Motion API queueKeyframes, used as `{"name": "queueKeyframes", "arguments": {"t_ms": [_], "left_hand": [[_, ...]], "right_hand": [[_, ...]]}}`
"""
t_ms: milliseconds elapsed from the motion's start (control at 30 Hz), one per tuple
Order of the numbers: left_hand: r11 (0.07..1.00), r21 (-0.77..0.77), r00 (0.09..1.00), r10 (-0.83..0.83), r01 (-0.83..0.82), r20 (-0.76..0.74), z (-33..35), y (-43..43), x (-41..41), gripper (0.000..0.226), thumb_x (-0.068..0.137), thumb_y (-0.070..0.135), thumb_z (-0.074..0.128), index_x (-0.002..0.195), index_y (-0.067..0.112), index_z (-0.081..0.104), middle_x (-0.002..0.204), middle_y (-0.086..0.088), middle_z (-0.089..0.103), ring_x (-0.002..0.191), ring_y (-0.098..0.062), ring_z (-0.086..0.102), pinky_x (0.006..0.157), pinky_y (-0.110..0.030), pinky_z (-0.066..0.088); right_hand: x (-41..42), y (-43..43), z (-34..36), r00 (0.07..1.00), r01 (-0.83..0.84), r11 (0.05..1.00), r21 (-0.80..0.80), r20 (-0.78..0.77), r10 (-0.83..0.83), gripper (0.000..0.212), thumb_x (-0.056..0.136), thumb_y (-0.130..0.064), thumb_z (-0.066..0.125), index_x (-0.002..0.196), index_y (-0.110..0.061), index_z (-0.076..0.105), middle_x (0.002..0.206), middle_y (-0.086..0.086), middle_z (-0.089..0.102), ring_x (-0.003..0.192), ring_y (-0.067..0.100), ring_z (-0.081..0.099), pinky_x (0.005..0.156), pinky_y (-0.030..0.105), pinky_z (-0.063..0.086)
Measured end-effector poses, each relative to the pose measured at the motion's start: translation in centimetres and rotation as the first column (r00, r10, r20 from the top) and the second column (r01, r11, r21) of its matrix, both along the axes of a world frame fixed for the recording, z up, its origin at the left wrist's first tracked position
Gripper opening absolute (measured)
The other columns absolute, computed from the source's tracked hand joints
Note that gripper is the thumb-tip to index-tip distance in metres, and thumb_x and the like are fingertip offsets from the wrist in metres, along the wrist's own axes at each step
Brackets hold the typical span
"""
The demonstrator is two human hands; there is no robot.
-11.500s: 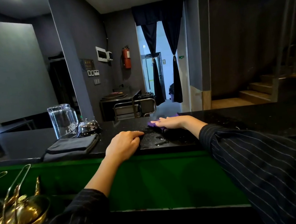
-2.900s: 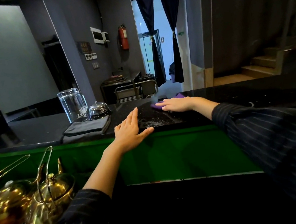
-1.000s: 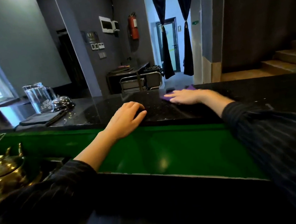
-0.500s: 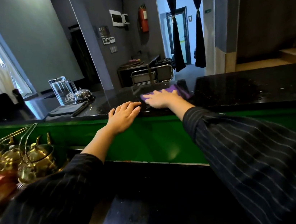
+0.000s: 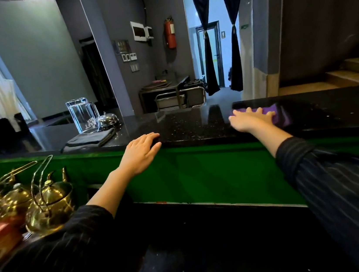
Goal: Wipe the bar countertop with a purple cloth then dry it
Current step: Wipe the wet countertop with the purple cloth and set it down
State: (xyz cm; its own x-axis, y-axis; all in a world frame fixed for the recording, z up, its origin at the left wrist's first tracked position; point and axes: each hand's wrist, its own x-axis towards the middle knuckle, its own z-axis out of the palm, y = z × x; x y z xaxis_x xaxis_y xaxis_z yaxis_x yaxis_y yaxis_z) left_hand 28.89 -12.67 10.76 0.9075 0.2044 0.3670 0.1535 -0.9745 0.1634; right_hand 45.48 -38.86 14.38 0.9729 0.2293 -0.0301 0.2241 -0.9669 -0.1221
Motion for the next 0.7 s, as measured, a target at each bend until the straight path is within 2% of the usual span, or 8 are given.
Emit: {"name": "queueKeyframes", "arguments": {"t_ms": [100, 167, 267, 333, 433, 500, 600, 700], "left_hand": [[0.994, -0.088, 0.995, -0.071, 0.064, -0.076, 1.5, 1.6, 0.5, 0.043, 0.099, 0.04, 0.032, 0.136, 0.023, 0.045, 0.143, -0.002, 0.049, 0.133, -0.022, 0.044, 0.11, -0.04, 0.032], [0.989, -0.117, 0.987, -0.107, 0.094, -0.116, 2.6, 2.4, 1.6, 0.044, 0.099, 0.04, 0.033, 0.135, 0.02, 0.048, 0.141, -0.004, 0.05, 0.131, -0.022, 0.045, 0.11, -0.038, 0.033], [0.982, -0.157, 0.986, -0.119, 0.1, -0.114, 3.2, 3.9, 3.1, 0.043, 0.1, 0.037, 0.034, 0.134, 0.018, 0.051, 0.14, -0.005, 0.052, 0.131, -0.021, 0.046, 0.109, -0.032, 0.031], [0.983, -0.156, 0.987, -0.118, 0.1, -0.109, 2.8, 4.9, 3.7, 0.042, 0.099, 0.039, 0.032, 0.134, 0.023, 0.051, 0.141, -0.001, 0.051, 0.132, -0.019, 0.045, 0.111, -0.033, 0.031], [0.988, -0.122, 0.993, -0.104, 0.096, -0.058, 1.7, 5.6, 3.8, 0.048, 0.095, 0.051, 0.026, 0.133, 0.033, 0.05, 0.143, 0.007, 0.049, 0.133, -0.015, 0.044, 0.112, -0.038, 0.033], [0.987, -0.116, 0.993, -0.116, 0.112, -0.031, 1.6, 5.6, 4.0, 0.046, 0.097, 0.048, 0.027, 0.133, 0.032, 0.05, 0.144, 0.007, 0.048, 0.134, -0.015, 0.043, 0.11, -0.036, 0.033], [0.989, -0.087, 0.992, -0.123, 0.121, -0.027, 1.9, 5.5, 4.3, 0.042, 0.099, 0.041, 0.029, 0.134, 0.029, 0.049, 0.144, 0.006, 0.047, 0.132, -0.017, 0.044, 0.107, -0.036, 0.034], [0.992, -0.052, 0.992, -0.118, 0.116, -0.051, 1.9, 5.6, 4.4, 0.042, 0.099, 0.041, 0.028, 0.135, 0.028, 0.046, 0.145, 0.004, 0.045, 0.133, -0.019, 0.042, 0.106, -0.037, 0.033]], "right_hand": [[-0.7, 5.5, 0.0, 0.999, -0.026, 0.999, -0.027, 0.023, 0.027, 0.061, 0.098, -0.055, 0.018, 0.154, -0.032, 0.013, 0.164, 0.011, 0.006, 0.148, 0.043, 0.004, 0.114, 0.066, 0.005], [-0.9, 9.4, -0.2, 0.982, -0.191, 0.982, -0.011, 0.01, 0.191, 0.06, 0.098, -0.056, 0.017, 0.154, -0.035, 0.01, 0.165, 0.008, 0.003, 0.149, 0.041, 0.002, 0.114, 0.067, 0.001], [0.3, 14.0, -0.2, 0.888, -0.456, 0.89, 0.02, -0.059, 0.456, 0.057, 0.099, -0.057, 0.016, 0.153, -0.043, 0.007, 0.165, -0.001, -0.002, 0.151, 0.032, -0.003, 0.115, 0.063, -0.003], [2.5, 15.4, 0.0, 0.835, -0.535, 0.844, 0.036, -0.127, 0.535, 0.056, 0.099, -0.057, 0.016, 0.152, -0.044, 0.006, 0.164, -0.002, -0.002, 0.151, 0.03, -0.005, 0.119, 0.058, -0.003], [7.0, 16.0, -0.6, 0.884, -0.43, 0.9, 0.063, -0.174, 0.435, 0.067, 0.09, -0.064, 0.014, 0.153, -0.041, 0.006, 0.165, 0.002, -0.001, 0.151, 0.029, -0.003, 0.12, 0.055, 0.001], [9.3, 16.7, -1.1, 0.931, -0.326, 0.945, 0.029, -0.164, 0.327, 0.079, 0.079, -0.071, 0.01, 0.153, -0.043, 0.006, 0.165, 0.001, 0.0, 0.152, 0.028, -0.003, 0.119, 0.059, 0.001], [9.3, 18.9, -0.3, 0.966, -0.224, 0.975, 0.009, -0.133, 0.223, 0.068, 0.09, -0.069, 0.016, 0.152, -0.044, 0.006, 0.165, 0.001, -0.002, 0.151, 0.033, -0.003, 0.118, 0.061, -0.001], [7.4, 21.8, 0.7, 0.963, -0.247, 0.969, -0.005, -0.109, 0.245, 0.063, 0.094, -0.066, 0.019, 0.152, -0.045, 0.008, 0.165, 0.002, 0.0, 0.151, 0.035, 0.0, 0.116, 0.063, 0.0]]}}
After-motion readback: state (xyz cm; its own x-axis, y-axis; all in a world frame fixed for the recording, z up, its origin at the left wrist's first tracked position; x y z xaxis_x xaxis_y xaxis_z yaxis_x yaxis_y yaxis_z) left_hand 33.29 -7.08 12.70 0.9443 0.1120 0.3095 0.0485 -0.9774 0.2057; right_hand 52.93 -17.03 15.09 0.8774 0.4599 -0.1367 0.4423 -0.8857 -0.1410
